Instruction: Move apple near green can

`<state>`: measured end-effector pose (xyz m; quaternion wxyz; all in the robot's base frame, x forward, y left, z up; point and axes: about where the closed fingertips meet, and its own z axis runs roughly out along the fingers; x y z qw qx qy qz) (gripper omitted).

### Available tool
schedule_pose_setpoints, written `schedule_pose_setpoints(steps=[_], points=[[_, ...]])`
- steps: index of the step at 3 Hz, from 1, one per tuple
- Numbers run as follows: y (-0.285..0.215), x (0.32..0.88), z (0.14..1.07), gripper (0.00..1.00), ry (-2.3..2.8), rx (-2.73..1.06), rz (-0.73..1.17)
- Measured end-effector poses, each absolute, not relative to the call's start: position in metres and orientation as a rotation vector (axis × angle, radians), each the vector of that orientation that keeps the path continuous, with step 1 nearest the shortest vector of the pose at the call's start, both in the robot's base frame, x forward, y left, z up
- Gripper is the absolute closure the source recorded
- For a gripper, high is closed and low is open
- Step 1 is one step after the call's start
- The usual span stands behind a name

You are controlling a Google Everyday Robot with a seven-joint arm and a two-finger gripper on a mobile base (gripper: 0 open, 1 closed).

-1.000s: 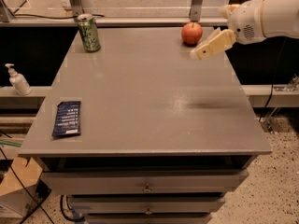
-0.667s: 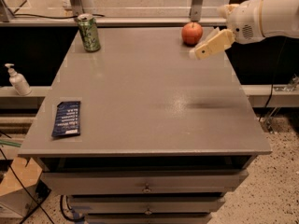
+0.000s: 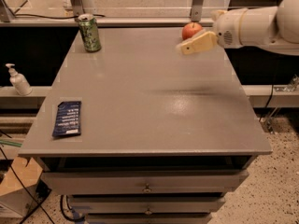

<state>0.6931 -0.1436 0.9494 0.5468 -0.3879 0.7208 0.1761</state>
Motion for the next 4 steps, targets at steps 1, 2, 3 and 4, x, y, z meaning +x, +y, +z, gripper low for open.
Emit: schedule_pose_setpoints(steps=[1, 2, 3, 4], points=[[-0.142, 0.723, 0.936, 0.00, 1.701, -0.830, 0.392], [-0.144, 0.752, 0.919, 0.00, 1.724, -0.744, 0.351], [-0.155, 0.776, 0.901, 0.00, 1.758, -0.640, 0.303], [-0.155, 0.776, 0.901, 0.00, 1.758, -0.640, 0.303]])
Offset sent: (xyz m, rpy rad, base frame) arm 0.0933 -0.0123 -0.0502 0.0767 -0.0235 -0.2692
